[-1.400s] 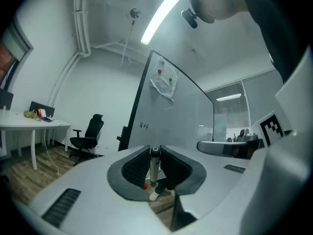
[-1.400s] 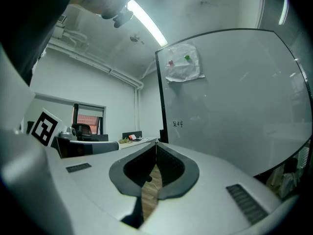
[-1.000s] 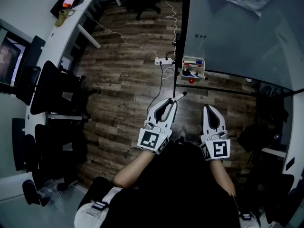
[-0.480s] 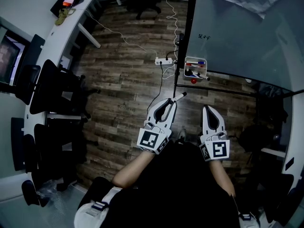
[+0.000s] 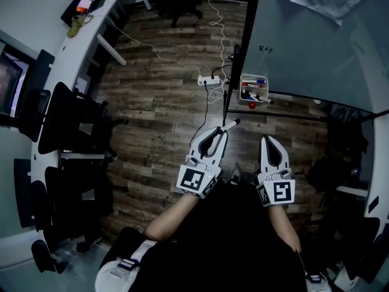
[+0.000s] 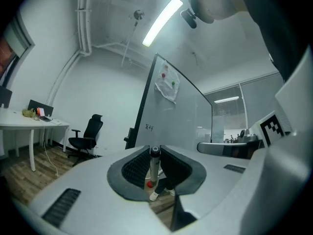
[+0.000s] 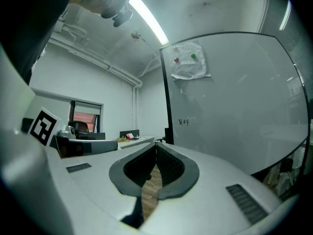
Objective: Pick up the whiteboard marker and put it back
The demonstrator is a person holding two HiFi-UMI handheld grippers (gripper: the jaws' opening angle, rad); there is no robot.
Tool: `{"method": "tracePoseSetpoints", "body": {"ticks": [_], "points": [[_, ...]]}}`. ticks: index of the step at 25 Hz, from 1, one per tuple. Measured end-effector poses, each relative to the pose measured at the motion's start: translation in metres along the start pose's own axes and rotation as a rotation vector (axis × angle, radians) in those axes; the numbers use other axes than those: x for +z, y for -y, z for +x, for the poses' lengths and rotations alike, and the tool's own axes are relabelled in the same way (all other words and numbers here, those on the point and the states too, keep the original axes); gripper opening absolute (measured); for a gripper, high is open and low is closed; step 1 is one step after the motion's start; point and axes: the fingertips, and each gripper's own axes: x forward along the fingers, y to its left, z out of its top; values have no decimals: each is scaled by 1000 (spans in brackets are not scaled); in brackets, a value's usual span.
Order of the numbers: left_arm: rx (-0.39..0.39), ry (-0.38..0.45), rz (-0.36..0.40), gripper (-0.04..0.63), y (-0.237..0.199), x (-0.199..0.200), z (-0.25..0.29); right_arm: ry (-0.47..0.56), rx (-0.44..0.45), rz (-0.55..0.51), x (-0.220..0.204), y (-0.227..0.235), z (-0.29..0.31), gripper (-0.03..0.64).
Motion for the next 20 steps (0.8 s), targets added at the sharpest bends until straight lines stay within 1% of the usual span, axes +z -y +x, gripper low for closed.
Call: {"method": "tracePoseSetpoints", "body": {"ticks": [6, 9, 12, 15, 18, 20], "points": [[-40, 5, -8, 72, -8, 3, -6, 9, -75, 5, 4, -2, 2, 14], [-42, 5, -13, 74, -14, 4, -7, 14, -102, 2, 3, -3, 3, 14], [-48, -17, -17, 73, -16, -3, -3, 2, -111, 0, -2, -2, 3, 14], [-47, -20, -32, 74, -19, -3, 3, -2, -110, 2, -4, 0, 8, 14], [-81, -2, -16, 74, -20, -1, 19, 4, -114, 2, -3, 8, 16, 14], [-86, -5, -9, 74, -22, -3, 28, 6, -112, 0, -3, 14, 22, 14]]}}
